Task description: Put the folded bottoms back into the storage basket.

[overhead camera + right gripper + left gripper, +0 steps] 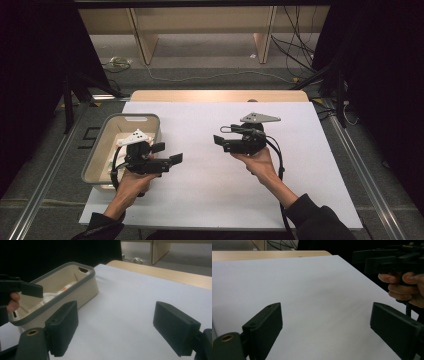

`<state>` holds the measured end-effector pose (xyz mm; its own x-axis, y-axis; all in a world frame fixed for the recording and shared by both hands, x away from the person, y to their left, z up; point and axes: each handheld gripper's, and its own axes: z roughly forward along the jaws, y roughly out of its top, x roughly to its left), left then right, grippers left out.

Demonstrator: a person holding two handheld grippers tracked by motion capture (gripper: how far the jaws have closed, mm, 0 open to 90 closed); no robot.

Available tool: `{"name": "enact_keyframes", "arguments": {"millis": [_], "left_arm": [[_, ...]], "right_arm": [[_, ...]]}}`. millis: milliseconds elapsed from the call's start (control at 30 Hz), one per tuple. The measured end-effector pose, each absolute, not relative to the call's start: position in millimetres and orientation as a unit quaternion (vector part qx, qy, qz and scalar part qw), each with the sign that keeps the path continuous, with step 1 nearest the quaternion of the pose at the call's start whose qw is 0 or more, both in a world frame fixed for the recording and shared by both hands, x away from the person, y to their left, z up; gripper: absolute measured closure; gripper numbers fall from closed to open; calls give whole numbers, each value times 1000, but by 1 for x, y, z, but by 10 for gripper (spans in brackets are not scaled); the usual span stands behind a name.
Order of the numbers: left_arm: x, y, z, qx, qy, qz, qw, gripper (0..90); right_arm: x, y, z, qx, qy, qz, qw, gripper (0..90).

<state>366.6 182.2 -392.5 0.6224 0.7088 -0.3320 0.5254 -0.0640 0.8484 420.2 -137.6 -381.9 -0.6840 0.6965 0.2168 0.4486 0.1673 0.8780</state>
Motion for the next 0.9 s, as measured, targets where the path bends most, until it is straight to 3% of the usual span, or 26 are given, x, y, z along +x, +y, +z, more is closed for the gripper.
{"name": "enact_keyframes", "arguments": {"millis": [900], "left_arm": [[349, 174, -398, 734, 393, 102, 544, 103]], "right_arm": [[388, -175, -386, 383, 743, 533, 131, 211]]}}
